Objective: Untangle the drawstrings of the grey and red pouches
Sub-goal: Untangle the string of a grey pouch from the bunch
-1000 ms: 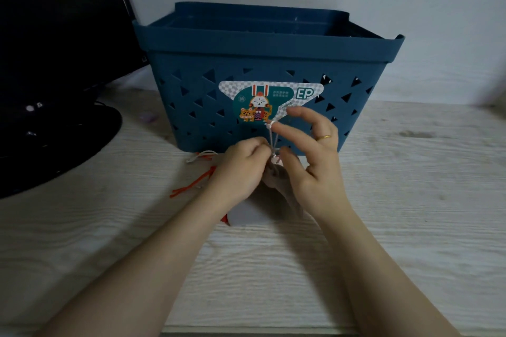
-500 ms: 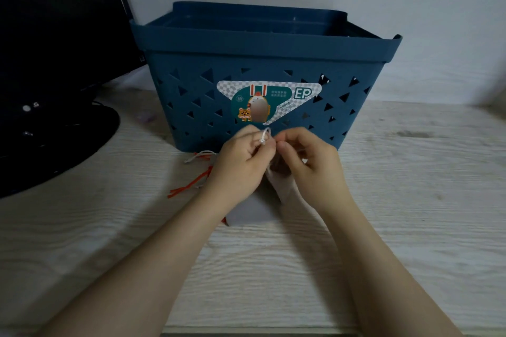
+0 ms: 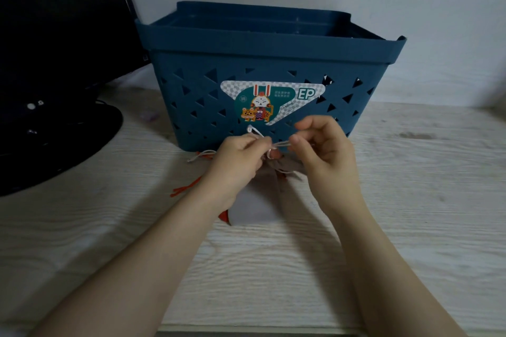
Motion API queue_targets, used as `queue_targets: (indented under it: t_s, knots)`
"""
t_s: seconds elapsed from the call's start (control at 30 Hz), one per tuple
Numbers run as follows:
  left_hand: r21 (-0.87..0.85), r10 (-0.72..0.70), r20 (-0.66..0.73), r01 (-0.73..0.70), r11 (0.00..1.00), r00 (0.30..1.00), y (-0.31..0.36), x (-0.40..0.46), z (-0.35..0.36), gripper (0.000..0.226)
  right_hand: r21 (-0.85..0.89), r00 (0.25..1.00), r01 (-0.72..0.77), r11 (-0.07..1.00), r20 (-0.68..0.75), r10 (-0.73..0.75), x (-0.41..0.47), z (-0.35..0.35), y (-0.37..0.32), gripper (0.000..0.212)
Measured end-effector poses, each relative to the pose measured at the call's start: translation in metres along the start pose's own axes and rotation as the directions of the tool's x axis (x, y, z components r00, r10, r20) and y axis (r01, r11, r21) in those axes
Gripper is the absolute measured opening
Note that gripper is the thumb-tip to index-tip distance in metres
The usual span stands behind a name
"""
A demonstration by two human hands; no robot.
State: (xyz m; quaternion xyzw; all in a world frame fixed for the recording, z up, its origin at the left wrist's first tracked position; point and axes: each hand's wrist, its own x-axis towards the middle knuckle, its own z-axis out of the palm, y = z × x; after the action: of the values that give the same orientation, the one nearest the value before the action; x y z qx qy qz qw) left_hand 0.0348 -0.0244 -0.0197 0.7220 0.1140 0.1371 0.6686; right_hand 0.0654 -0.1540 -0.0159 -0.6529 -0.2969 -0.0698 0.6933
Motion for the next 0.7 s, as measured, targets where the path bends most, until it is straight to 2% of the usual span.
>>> queue_targets:
  t_s: [0.07, 0.2, 0.37, 0.43, 0.53, 0.7]
  knots:
    - [-0.062, -0.03, -0.002, 0.029, 0.998, 1.0, 0.001, 0.001, -0.002, 0.027, -0.051, 0.999, 0.026, 0.998, 0.04, -0.024, -0.001, 0.0, -0.001, 0.026]
    - [-0.187, -0.058, 0.011, 0.059, 0.981, 0.998, 0.0, 0.003, -0.007, 0.022, -0.238, 0.994, 0.058, 0.969, 0.103, -0.034, 0.001, -0.003, 0.002, 0.03]
    - [-0.013, 0.036, 0.078, -0.035, 0.999, 0.996, 0.002, 0.001, -0.01, 0.016, -0.37, 0.994, -0.011, 0.929, 0.096, 0.05, 0.002, -0.005, 0.01, 0.021]
    - [0.034, 0.082, 0.102, -0.086, 0.996, 0.991, 0.003, 0.001, -0.011, 0.014, -0.37, 0.996, -0.043, 0.928, 0.059, 0.07, 0.002, -0.005, 0.013, 0.016]
    - [0.117, 0.158, 0.123, -0.173, 0.978, 0.98, 0.001, 0.002, -0.012, 0.018, -0.425, 1.0, 0.012, 0.905, 0.023, -0.002, 0.004, -0.005, 0.014, 0.017]
    - [0.301, 0.267, 0.179, -0.311, 0.902, 0.947, -0.005, 0.005, -0.013, 0.021, -0.511, 0.996, 0.078, 0.856, 0.078, -0.044, 0.006, -0.005, 0.016, 0.018]
